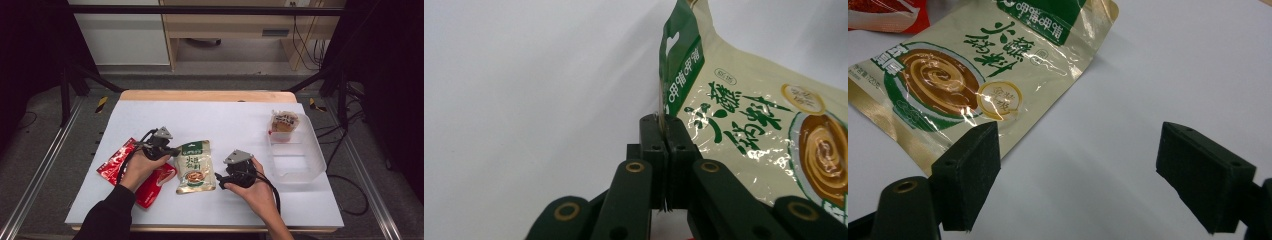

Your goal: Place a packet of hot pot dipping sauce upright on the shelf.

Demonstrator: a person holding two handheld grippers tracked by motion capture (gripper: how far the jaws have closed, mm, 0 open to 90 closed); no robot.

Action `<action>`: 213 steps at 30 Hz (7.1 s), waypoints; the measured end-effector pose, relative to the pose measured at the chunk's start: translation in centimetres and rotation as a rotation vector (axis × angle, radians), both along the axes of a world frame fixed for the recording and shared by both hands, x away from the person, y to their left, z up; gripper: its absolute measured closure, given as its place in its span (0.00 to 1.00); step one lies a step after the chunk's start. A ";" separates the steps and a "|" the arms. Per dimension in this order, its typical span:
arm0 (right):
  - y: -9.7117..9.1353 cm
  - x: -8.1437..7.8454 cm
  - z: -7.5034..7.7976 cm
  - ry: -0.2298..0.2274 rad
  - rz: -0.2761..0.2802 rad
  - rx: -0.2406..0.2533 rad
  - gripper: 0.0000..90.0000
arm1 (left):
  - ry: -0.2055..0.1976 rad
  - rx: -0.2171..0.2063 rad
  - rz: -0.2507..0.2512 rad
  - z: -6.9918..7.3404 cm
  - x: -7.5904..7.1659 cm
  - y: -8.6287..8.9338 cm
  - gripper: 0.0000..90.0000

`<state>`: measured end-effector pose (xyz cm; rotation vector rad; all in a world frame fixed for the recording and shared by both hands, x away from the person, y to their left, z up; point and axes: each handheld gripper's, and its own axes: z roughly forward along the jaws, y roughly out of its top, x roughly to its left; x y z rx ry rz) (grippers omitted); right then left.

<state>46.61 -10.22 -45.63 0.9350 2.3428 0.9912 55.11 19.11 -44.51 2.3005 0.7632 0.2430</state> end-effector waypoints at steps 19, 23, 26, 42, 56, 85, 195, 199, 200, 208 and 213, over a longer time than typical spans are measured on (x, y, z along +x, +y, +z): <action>-0.1 -0.2 0.5 -0.014 0.004 0.022 0.19 | -0.106 -0.039 -0.067 6.3 -3.8 0.2 1.00; 0.0 -0.2 0.5 -0.013 0.009 0.019 0.19 | -0.113 -0.044 -0.083 6.9 -4.2 0.1 1.00; 0.0 -0.2 0.5 -0.016 0.013 0.024 0.19 | -0.118 -0.045 -0.093 7.2 -4.4 0.1 1.00; 0.7 -0.8 3.2 -0.021 0.127 -0.005 0.21 | -0.162 -0.057 -0.168 10.1 -6.5 0.6 1.00; 0.8 -0.2 10.3 0.066 0.271 -0.188 0.17 | -0.188 -0.044 -0.204 11.3 -7.4 0.6 1.00; 6.2 3.4 13.0 0.124 0.501 -0.318 0.69 | -0.193 -0.057 -0.254 11.8 -7.9 0.2 1.00; -12.6 5.6 23.2 0.009 0.202 -0.257 1.00 | -0.115 0.017 0.031 4.8 -6.0 6.0 0.11; -13.6 5.9 22.9 0.011 0.193 -0.255 1.00 | -0.115 0.027 0.029 4.7 -6.0 5.9 0.11; -13.8 6.0 22.8 0.011 0.193 -0.256 1.00 | -0.116 0.034 0.032 4.8 -6.0 5.9 0.11; -15.6 6.9 22.4 0.003 0.179 -0.237 1.00 | -0.128 0.035 0.010 5.2 -6.4 5.3 0.09; -16.7 7.3 22.2 -0.016 0.175 -0.236 1.00 | -0.121 0.047 0.020 4.9 -6.3 5.4 0.09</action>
